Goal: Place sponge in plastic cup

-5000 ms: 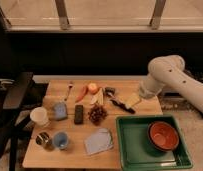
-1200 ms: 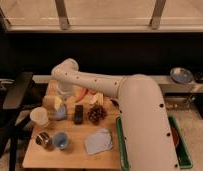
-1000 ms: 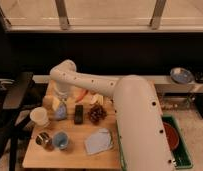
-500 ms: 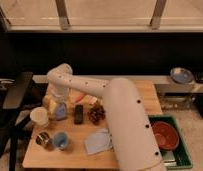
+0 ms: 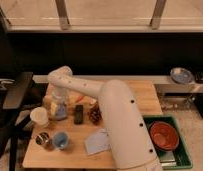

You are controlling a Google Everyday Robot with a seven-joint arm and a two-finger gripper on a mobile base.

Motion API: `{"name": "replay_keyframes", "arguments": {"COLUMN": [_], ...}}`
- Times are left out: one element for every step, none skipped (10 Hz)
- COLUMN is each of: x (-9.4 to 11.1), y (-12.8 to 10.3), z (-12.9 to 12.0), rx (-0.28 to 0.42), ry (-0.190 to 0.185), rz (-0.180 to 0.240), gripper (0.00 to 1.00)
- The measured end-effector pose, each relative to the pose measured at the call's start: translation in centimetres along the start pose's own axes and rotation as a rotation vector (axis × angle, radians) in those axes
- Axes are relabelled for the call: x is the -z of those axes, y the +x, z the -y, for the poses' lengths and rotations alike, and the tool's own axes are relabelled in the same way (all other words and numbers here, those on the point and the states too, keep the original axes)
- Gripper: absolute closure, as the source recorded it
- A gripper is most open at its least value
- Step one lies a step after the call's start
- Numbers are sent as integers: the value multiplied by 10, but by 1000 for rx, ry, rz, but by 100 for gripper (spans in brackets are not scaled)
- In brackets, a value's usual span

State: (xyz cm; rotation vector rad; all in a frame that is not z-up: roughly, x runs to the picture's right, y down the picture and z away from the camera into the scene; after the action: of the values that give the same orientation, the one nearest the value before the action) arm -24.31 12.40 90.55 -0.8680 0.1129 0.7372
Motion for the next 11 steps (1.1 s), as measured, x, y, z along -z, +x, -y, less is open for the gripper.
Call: {"name": "replay_keyframes", "arguments": {"x": [2,5,10,17,26,37,52,62,73,88,98], "y": [2,3,3,4,4,5,9,13,19,30,38], "z": [0,0,-1,-1,-1,0,2,4,9,16,21], "rx": [0,1,3,4,4,3,0,-3,-10,-20,-26], "ry": [19,36,52,66,74,80,87,89,89,88,87], "rz": [-8,-9,-7,-3,9,27,55,74,95,123,139], "gripper": [54,62,74,84,92,98,100,100,100,100,100]}}
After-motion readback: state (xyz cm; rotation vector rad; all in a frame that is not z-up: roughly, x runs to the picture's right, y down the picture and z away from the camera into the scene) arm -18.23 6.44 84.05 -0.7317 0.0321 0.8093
